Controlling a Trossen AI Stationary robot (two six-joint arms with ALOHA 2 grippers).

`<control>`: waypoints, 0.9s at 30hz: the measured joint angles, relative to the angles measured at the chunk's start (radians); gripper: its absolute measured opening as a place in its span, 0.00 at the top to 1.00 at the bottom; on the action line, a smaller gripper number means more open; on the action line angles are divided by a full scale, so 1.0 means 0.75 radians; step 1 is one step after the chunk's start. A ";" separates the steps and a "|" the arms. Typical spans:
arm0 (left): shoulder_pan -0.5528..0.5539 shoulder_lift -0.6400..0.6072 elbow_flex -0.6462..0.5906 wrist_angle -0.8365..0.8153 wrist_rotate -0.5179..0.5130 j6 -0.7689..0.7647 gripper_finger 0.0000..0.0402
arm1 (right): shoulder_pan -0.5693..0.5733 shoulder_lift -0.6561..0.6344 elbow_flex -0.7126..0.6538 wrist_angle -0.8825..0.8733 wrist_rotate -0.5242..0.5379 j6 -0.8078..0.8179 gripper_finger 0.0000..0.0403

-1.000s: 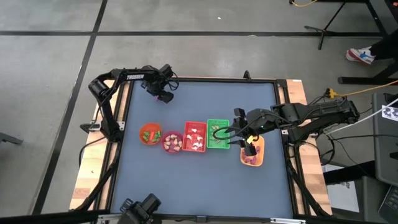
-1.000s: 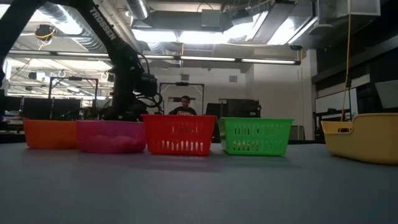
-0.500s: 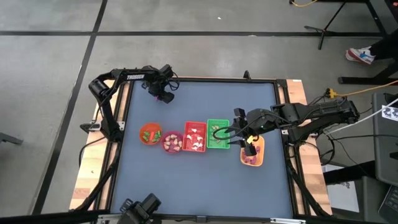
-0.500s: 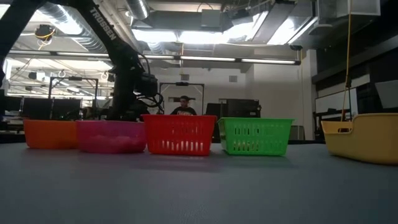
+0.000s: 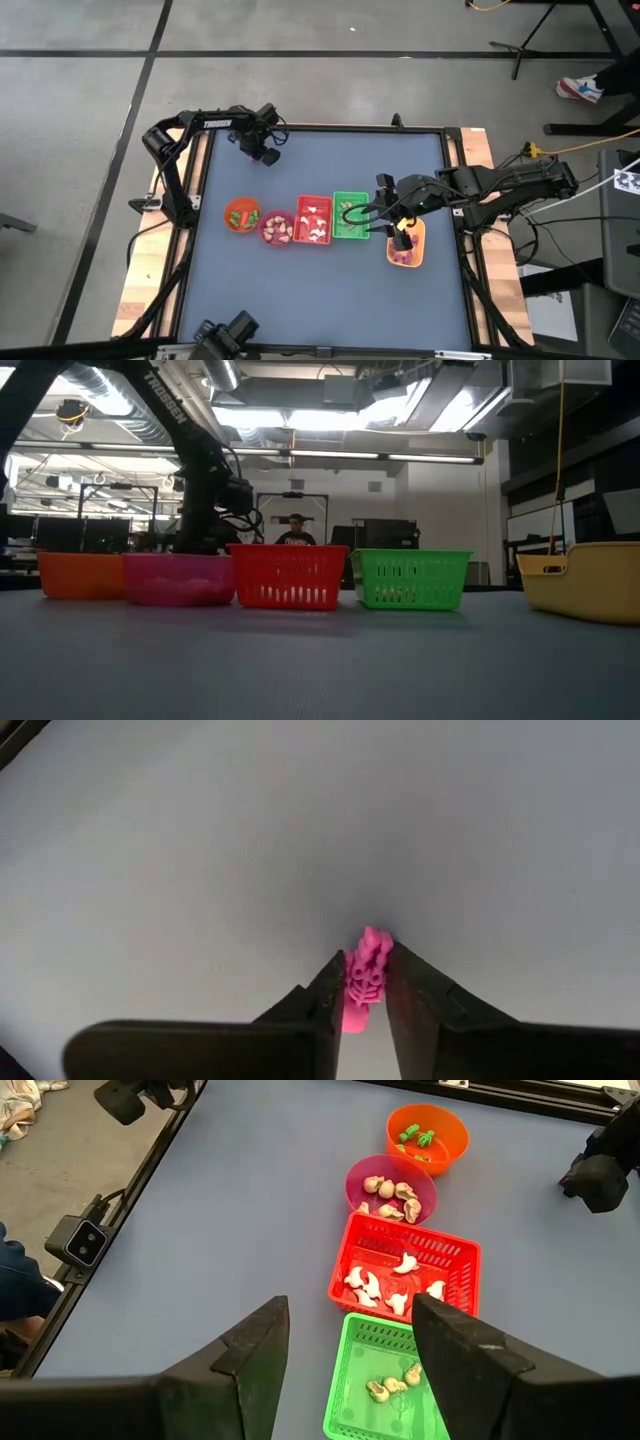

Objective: Sort Halloween decoration
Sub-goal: Put the pink skeleton toy into the yellow bin

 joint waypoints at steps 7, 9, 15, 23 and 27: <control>0.004 -0.007 -0.003 0.006 0.062 0.010 0.90 | 0.000 0.000 0.000 0.000 0.000 -0.001 0.48; 0.001 -0.020 -0.003 0.009 0.069 0.009 0.90 | 0.000 0.000 0.000 0.000 0.000 0.000 0.48; -0.011 -0.095 -0.011 0.000 0.102 0.006 0.90 | 0.000 0.000 0.000 0.000 0.000 0.000 0.48; -0.025 -0.189 -0.007 0.001 0.264 -0.045 0.90 | 0.000 0.000 0.000 0.006 0.000 0.000 0.48; -0.060 -0.208 -0.007 0.004 0.428 -0.075 0.90 | 0.000 0.002 0.000 0.010 0.000 0.020 0.48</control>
